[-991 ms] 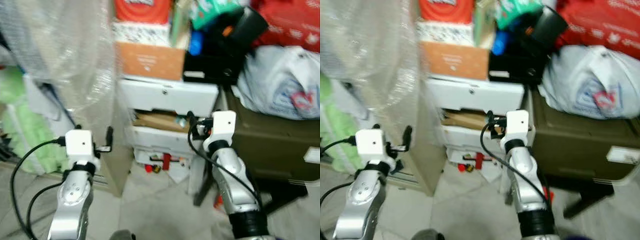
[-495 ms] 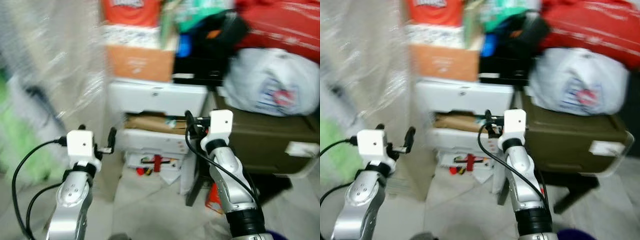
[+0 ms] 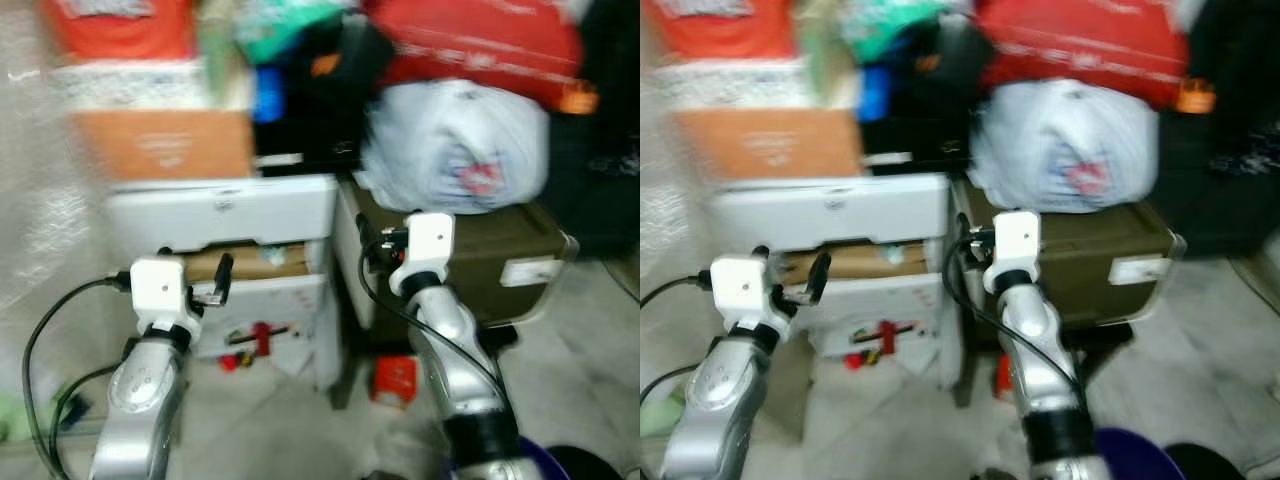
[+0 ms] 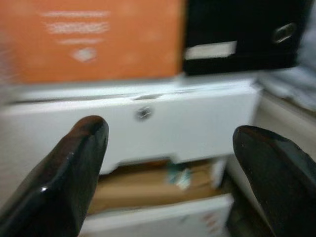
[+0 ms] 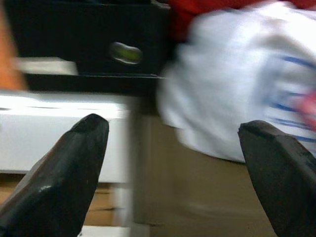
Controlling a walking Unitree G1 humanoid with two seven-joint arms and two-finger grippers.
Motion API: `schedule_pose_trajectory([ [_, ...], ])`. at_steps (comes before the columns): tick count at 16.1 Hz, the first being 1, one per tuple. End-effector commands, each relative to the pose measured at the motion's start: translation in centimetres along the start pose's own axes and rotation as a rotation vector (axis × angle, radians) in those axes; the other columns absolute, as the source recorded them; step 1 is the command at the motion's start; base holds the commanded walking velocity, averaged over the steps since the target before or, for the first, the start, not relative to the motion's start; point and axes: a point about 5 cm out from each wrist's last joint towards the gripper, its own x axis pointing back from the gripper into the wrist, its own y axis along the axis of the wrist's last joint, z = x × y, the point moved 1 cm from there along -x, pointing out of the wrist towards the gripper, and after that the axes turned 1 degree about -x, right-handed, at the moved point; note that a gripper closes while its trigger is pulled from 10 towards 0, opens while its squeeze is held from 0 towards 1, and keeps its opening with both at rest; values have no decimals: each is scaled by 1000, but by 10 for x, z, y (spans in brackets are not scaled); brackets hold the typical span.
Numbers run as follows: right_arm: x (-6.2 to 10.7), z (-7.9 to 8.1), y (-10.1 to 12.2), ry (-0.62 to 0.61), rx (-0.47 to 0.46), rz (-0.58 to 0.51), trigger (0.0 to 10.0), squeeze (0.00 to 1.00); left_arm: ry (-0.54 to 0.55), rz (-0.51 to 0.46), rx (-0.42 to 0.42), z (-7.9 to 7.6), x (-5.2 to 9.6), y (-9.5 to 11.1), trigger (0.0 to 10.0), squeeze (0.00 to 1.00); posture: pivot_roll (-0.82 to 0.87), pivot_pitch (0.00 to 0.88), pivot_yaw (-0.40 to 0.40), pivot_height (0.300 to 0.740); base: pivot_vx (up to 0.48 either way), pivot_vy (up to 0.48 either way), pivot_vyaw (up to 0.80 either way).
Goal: Clean up the room
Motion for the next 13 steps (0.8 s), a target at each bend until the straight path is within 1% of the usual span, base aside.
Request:
schedule_pose_trajectory([
  [1,0,-6,0,-15,-1,-1,10000,0,-12,4,-5,-3,2,-1,10000,0,65,0,-21,740,0,0,0],
  [4,0,-3,0,13,29,1,10000,0,-6,1,-6,-2,3,-1,10000,0,66,0,-23,740,0,0,0],
  [5,1,-2,1,23,40,-4,10000,0,-5,0,-8,-2,3,-1,10000,0,66,0,-25,740,0,0,800],
  [9,2,0,-1,36,29,-2,10000,0,-22,-9,-22,-4,4,0,10000,0,68,0,-26,740,0,0,800],
  [11,3,1,0,39,33,-4,10000,0,-42,-23,-49,-6,6,3,10000,0,69,0,-28,740,0,0,800],
  [13,12,-7,-1,27,41,5,10000,0,-35,-39,-80,-1,15,8,10000,0,69,0,-27,740,0,0,800],
])
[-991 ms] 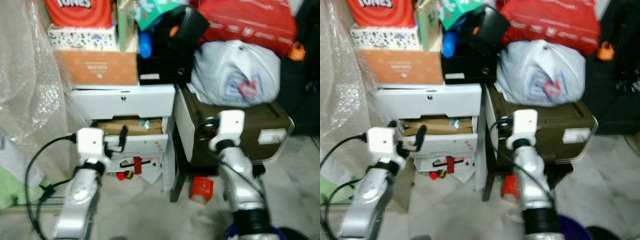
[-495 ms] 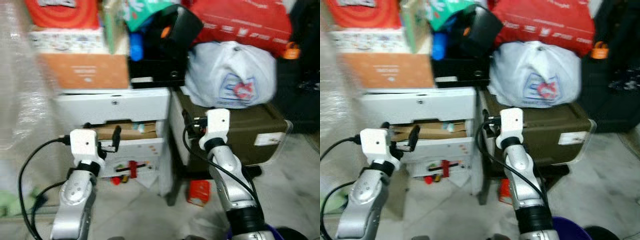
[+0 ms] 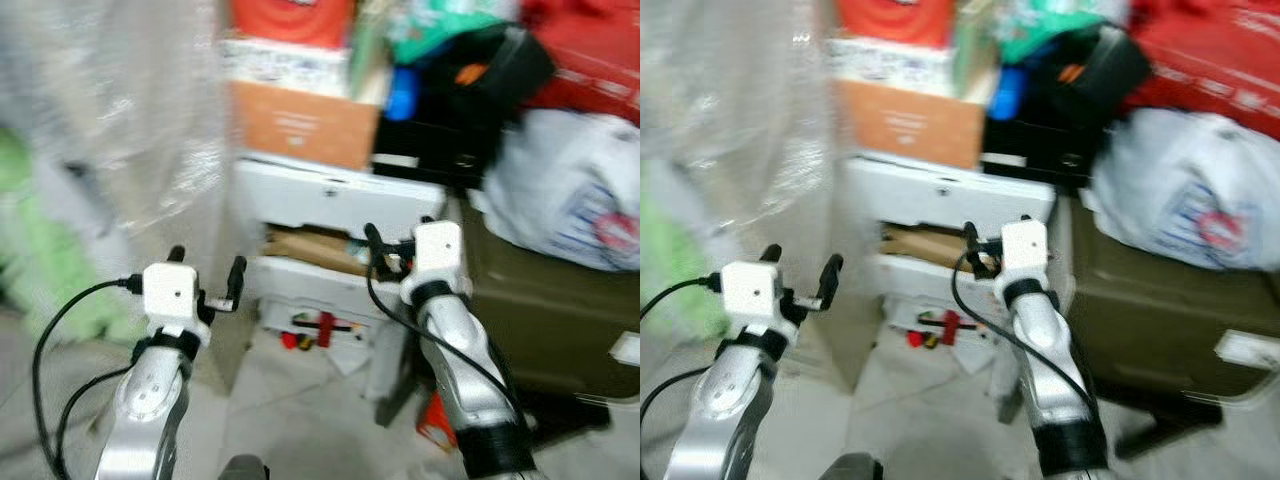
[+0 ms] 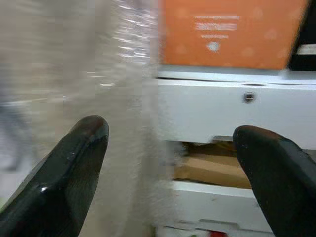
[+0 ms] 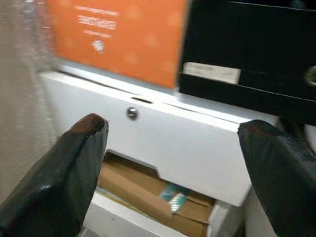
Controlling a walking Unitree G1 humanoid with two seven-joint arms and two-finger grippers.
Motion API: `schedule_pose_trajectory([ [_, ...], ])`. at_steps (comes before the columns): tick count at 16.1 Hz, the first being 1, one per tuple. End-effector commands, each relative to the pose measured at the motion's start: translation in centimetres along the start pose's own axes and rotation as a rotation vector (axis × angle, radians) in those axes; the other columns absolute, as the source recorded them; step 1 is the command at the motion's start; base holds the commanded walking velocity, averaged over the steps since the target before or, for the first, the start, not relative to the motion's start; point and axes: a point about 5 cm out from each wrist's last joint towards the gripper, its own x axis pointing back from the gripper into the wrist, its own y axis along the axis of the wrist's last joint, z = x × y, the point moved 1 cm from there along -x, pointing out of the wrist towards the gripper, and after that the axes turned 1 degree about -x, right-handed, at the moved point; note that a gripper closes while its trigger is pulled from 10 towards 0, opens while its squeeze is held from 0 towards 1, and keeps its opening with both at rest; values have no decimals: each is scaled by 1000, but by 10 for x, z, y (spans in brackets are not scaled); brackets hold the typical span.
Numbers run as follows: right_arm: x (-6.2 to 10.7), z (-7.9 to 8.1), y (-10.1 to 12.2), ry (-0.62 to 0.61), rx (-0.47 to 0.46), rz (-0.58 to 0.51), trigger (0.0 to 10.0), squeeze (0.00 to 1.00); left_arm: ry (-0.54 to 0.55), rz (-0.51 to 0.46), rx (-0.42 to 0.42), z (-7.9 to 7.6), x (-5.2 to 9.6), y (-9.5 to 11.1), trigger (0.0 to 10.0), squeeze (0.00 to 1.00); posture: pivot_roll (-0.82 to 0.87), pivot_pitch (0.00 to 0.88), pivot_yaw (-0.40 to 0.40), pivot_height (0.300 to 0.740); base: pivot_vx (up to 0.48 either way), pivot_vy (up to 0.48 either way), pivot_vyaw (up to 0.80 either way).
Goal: Clean up the room
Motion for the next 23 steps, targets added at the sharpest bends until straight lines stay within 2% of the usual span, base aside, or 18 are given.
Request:
schedule_pose_trajectory([
  [1,8,-6,1,-1,11,9,10000,0,3,-17,-27,5,7,5,10000,0,69,0,-27,740,0,0,800],
  [2,17,-10,-1,-4,17,22,10000,0,16,-4,-32,8,13,3,10000,0,67,0,-26,740,0,0,800],
  [3,34,-16,-6,-12,25,52,10000,0,42,29,-47,14,27,-2,10000,0,67,0,-26,740,0,0,800],
  [4,44,-18,-8,-13,23,72,10000,0,55,51,-54,17,34,-6,10000,0,67,0,-26,740,0,0,800],
  [6,58,-25,-10,-28,43,101,10000,0,76,67,-52,20,40,-8,10000,0,58,0,-25,740,0,0,800],
  [12,64,-26,-7,-45,51,115,10000,0,63,50,-61,20,31,-5,10000,0,39,0,-10,740,0,0,800],
  [15,61,-27,-12,-58,50,116,10000,0,43,50,-53,14,23,-11,10000,0,23,0,15,740,0,0,800],
  [17,58,-34,-11,-101,39,107,10000,0,12,36,-43,7,13,-10,10000,0,1,0,34,740,0,0,609],
  [20,60,-54,-14,-182,77,118,10000,0,-22,19,-43,-2,-6,-13,10000,0,-47,0,49,740,0,0,0],
  [23,59,-65,-14,-215,115,119,10000,0,-21,4,-49,-7,-16,-14,10000,0,-61,0,47,740,0,0,0],
])
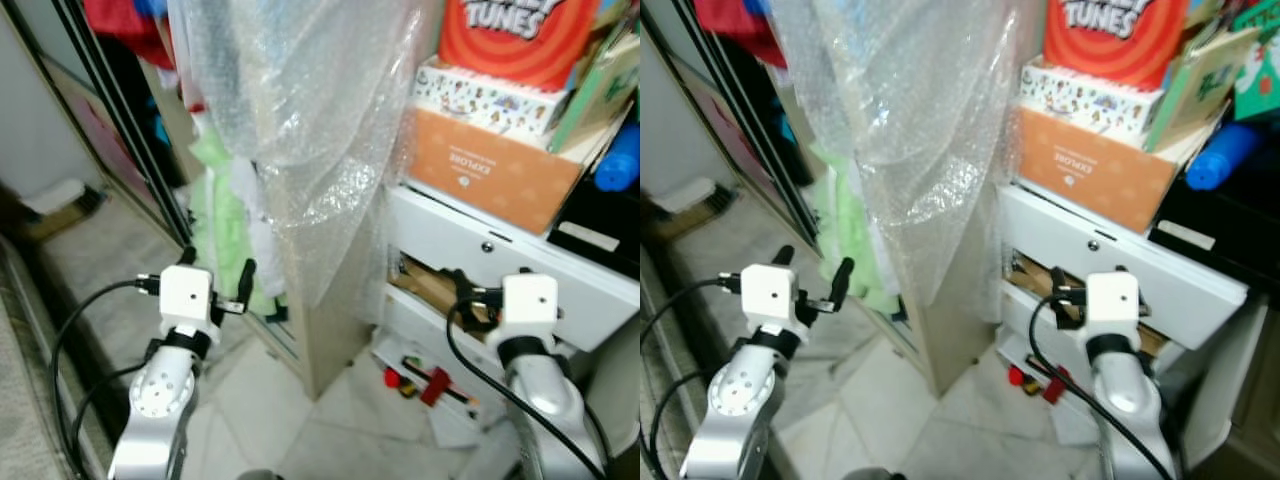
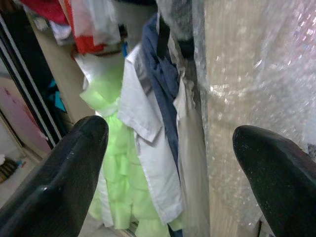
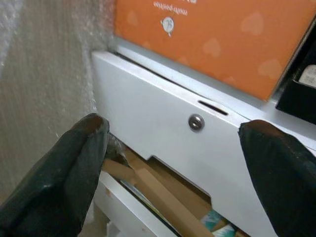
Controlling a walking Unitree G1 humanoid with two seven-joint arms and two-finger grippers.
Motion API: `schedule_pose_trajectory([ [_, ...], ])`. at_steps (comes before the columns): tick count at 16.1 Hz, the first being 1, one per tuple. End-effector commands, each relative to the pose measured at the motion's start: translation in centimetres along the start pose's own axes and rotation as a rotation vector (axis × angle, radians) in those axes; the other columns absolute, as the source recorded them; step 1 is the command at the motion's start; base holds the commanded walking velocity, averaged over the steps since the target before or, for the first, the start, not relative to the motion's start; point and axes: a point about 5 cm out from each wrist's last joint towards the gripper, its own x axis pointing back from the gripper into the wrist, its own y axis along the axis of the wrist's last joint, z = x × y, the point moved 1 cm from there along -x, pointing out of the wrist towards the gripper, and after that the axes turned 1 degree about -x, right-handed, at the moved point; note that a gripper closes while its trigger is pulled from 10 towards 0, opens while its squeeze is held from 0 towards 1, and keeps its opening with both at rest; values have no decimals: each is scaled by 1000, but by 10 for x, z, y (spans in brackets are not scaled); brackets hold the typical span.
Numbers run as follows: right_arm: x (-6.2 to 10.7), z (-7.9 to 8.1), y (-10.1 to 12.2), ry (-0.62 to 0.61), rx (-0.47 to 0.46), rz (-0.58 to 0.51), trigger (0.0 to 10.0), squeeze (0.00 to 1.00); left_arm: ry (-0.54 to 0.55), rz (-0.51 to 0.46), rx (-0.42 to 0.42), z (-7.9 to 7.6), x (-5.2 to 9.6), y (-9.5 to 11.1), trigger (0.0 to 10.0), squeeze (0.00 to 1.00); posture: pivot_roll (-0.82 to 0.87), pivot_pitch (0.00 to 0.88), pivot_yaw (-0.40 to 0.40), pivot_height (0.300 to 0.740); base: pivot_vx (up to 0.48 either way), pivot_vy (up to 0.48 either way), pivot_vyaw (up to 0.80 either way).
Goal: Clean up the room
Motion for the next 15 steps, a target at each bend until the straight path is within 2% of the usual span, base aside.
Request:
schedule_pose_trajectory([
  [1,-2,0,2,-4,2,-9,10000,0,6,-12,-13,3,-2,1,10000,0,-58,0,42,740,0,0,0],
  [4,-7,13,2,69,-14,-1,10000,0,28,4,-14,1,8,-6,10000,0,11,0,-2,740,0,0,0],
  [7,-10,24,5,118,-25,-17,10000,0,39,14,-12,-1,13,-10,10000,0,26,0,19,740,0,0,0],
  [11,-8,30,8,80,-40,-49,10000,0,-7,-19,-11,-2,-5,-2,10000,0,-35,0,83,740,0,0,0],
  [13,-10,28,9,79,-30,-61,10000,0,-6,-40,-1,-6,-11,2,10000,0,-27,0,41,740,0,0,0],
  [15,-18,36,14,127,-34,-65,10000,0,27,-64,8,-4,-9,8,10000,0,19,0,-23,740,0,0,0],
])
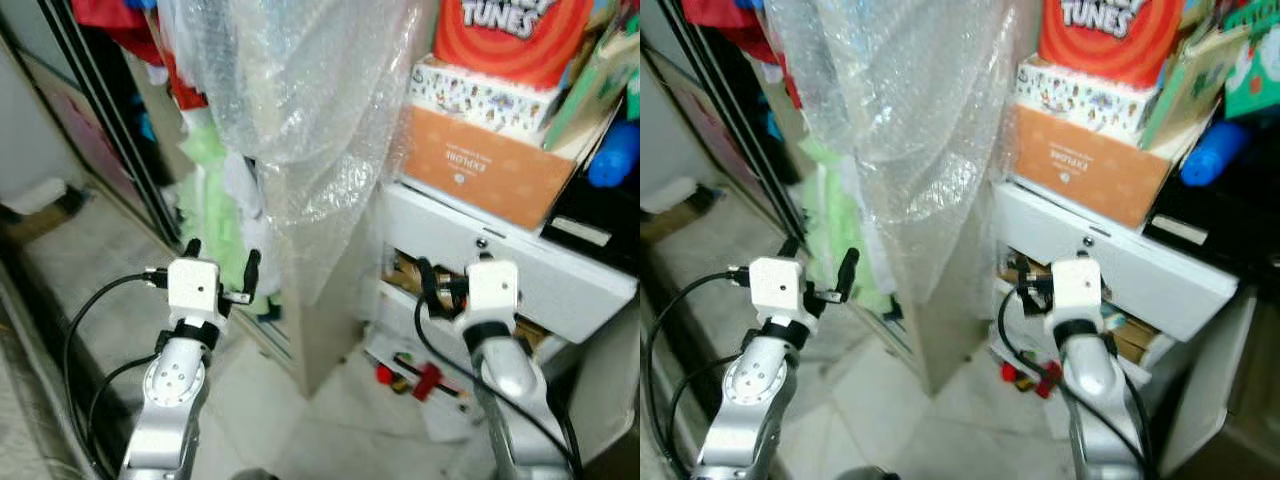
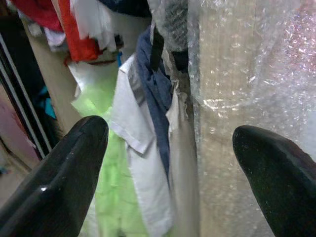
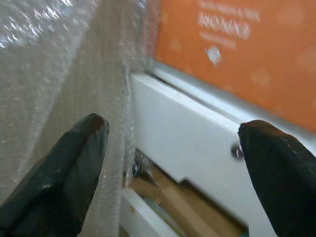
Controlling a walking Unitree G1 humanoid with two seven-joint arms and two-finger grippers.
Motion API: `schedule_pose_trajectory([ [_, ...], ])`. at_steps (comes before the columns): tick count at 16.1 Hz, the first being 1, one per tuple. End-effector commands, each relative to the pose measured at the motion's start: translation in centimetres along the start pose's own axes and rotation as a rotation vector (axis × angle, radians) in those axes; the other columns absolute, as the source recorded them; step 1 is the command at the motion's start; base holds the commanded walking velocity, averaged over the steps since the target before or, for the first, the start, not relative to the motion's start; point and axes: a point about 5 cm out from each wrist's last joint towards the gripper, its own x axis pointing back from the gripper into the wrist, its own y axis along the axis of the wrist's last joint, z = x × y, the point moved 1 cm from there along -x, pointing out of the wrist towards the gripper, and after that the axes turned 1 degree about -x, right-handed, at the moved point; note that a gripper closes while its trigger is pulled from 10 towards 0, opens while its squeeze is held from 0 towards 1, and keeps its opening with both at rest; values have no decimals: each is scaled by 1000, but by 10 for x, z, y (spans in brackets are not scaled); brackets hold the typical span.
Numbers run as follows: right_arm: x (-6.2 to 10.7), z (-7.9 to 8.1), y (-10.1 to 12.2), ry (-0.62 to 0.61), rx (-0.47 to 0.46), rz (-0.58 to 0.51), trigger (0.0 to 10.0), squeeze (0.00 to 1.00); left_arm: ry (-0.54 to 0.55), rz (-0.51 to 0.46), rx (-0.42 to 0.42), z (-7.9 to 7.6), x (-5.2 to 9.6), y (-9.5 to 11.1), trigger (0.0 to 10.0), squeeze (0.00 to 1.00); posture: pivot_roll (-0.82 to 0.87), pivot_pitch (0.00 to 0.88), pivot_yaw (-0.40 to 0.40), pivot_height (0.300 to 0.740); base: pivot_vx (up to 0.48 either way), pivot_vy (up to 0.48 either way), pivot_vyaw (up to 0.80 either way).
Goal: Clean up the room
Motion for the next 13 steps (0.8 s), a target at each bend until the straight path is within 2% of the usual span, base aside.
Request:
schedule_pose_trajectory([
  [1,-7,16,3,93,3,-10,10000,0,52,-1,-13,5,5,1,10000,0,68,0,-71,740,0,0,0],
  [5,-17,35,5,193,-15,-13,10000,0,207,18,-10,22,26,3,10000,0,149,0,-116,740,0,0,0],
  [8,-13,37,-1,131,-35,-3,10000,0,178,47,-54,34,36,1,10000,0,154,0,-74,740,0,0,0],
  [10,-6,29,-3,68,-33,-2,10000,0,166,60,-60,38,35,0,10000,0,121,0,-23,740,0,0,0],
  [11,3,18,-3,-8,-22,3,10000,0,138,71,-66,38,35,-2,10000,0,90,0,-6,740,0,0,800],
  [13,16,9,-5,-50,-18,16,10000,0,111,85,-66,38,35,-4,10000,0,57,0,2,740,0,0,800],
])
